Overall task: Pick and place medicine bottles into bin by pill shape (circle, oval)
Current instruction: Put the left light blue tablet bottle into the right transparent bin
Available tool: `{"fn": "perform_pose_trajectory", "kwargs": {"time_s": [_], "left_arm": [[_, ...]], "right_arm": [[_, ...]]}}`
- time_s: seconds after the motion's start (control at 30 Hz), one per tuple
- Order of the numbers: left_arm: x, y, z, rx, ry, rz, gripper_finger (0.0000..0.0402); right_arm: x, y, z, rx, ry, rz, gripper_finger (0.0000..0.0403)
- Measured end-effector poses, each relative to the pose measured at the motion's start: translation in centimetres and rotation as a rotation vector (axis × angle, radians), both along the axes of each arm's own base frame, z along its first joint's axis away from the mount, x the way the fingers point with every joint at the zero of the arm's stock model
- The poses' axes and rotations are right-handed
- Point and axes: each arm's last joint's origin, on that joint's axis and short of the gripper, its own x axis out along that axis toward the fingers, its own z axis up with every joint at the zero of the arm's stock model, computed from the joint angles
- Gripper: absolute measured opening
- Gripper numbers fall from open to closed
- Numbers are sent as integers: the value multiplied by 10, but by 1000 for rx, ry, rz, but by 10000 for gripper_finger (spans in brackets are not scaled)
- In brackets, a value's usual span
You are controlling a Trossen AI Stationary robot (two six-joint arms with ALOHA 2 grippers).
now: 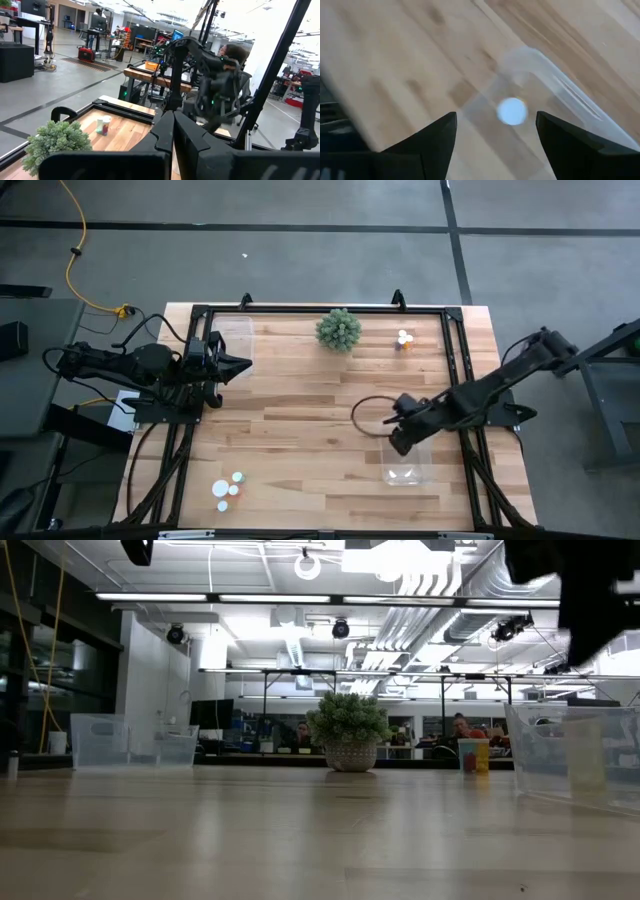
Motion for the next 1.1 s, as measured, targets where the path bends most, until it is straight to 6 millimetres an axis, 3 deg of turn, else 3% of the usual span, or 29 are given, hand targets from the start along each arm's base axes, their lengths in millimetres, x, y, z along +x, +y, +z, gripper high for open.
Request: {"fn": "perform_pose_trajectory", "kwargs": {"time_s": [0.13,0.3,0.57,0.83,1.1], "left_arm": [[0,0,0,0,0,0,0],[0,0,0,0,0,0,0],[0,0,0,-2,0,0,0],[0,0,0,-3,-1,0,0],[0,0,0,-3,-1,0,0]], "right_arm": [[-4,-13,30,5,-251,-68,266],[4,-33,60,-170,-571,-168,266],[26,-70,80,-443,-734,-123,264],[24,-85,70,-554,-599,-26,238],[12,-86,31,-487,-596,61,173]]}}
